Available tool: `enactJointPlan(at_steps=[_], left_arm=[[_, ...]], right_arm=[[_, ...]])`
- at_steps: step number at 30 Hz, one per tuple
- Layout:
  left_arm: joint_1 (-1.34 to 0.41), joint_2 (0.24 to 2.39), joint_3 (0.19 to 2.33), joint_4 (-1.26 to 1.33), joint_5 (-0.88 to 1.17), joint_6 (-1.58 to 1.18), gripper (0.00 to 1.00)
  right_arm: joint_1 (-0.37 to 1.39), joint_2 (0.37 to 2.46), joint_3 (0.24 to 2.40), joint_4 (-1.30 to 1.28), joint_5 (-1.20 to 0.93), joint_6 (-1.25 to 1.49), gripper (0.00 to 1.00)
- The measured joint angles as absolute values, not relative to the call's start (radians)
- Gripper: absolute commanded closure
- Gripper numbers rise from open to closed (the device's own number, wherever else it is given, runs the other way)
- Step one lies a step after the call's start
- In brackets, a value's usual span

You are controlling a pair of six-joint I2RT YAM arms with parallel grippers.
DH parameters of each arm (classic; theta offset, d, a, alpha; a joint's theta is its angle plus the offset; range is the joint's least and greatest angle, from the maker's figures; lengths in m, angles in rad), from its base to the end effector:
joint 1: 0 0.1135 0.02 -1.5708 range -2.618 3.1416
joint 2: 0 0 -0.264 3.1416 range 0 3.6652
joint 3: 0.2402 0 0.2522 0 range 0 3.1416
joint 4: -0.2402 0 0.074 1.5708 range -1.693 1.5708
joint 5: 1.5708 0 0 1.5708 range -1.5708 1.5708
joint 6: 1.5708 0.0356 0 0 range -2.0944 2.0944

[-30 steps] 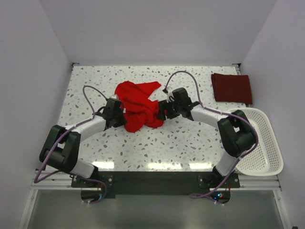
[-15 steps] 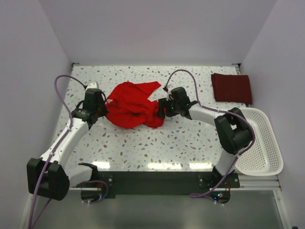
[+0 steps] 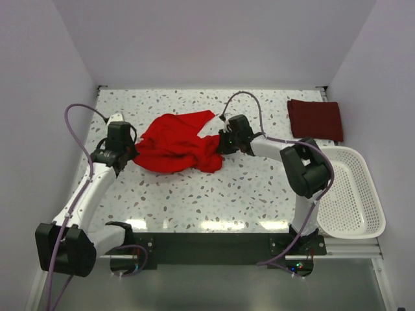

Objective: Fold and stack the t-shirts
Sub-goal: Flatten the tshirt out

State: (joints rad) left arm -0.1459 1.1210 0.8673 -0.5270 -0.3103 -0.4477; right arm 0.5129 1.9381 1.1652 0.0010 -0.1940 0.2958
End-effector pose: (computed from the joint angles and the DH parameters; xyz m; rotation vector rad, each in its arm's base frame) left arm 0.2331 -0.0233 0.2719 -0.4943 2.2525 0.0636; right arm 0.3540 0.2072 0.1558 -0.3594 2.3842 0.6156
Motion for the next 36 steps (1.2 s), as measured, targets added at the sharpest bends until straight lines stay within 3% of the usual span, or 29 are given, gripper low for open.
enactJointPlan(at_steps=[6, 14, 20, 29, 36], left_arm=[[-0.086, 1.116, 0.957, -0.586, -0.371, -0.447, 1.00], [-0.058, 1.077, 1.164, -0.657, -0.501, -0.416, 0.98], [-0.058, 1.032, 1.357, -0.716, -0.559, -0.370, 0.95], [-0.058, 0.932, 1.558, -0.734, -0.489, -0.344, 0.90], [-0.058, 1.010, 1.454, -0.691, -0.448, -0.337, 0.89]], right_arm=[[0.438, 1.843, 1.213, -0.169, -0.123, 0.260, 1.00], [0.343, 1.596, 1.589, -0.522, 0.089, 0.092, 1.00], [0.355, 1.437, 1.705, -0.672, 0.248, -0.001, 1.00], [0.358, 1.339, 1.829, -0.739, 0.334, -0.097, 1.00], [0.353, 1.414, 1.822, -0.707, 0.381, -0.149, 1.00]])
